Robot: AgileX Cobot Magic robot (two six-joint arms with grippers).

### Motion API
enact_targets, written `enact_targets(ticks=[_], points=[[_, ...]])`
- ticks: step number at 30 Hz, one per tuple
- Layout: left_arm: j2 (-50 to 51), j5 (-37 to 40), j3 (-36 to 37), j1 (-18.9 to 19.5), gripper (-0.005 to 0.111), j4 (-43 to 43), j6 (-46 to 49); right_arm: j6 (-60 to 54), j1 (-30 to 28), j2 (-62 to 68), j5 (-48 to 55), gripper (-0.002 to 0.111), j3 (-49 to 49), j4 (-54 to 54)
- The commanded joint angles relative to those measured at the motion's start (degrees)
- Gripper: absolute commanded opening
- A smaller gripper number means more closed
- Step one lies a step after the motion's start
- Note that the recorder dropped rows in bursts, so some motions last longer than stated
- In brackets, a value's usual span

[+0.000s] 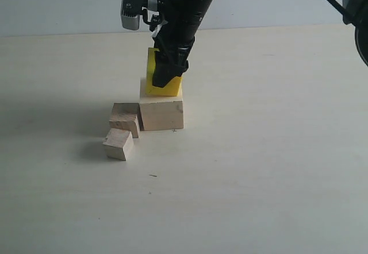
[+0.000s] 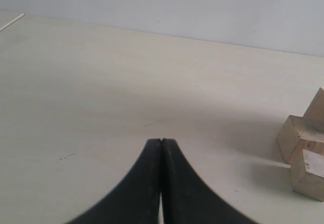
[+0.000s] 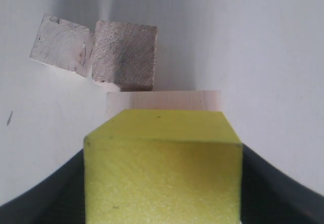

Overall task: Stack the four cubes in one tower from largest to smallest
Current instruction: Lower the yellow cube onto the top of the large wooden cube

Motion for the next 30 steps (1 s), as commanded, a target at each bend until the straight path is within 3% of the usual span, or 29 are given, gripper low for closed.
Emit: enact_targets(ticks=[1, 10, 19, 30], points=[[-0.37, -0.38, 0.16, 0.00, 0.000, 0.23, 0.23, -0.50, -0.20, -0.14, -0.16, 0.006, -0.61, 0.16], [-0.37, -0.38, 0.16, 0.00, 0.000, 0.23, 0.23, -0.50, -0.20, -0.14, -0.16, 0.034, -0.61, 0.16], [-0.37, -0.38, 0.16, 0.00, 0.000, 0.23, 0.23, -0.92, -0.20, -0.14, -0.16, 0.046, -0.61, 0.16], [-0.37, -0.38, 0.16, 0.00, 0.000, 0.23, 0.23, -1.41, -0.20, -0.14, -0.16, 0.069, -0.61, 0.58]])
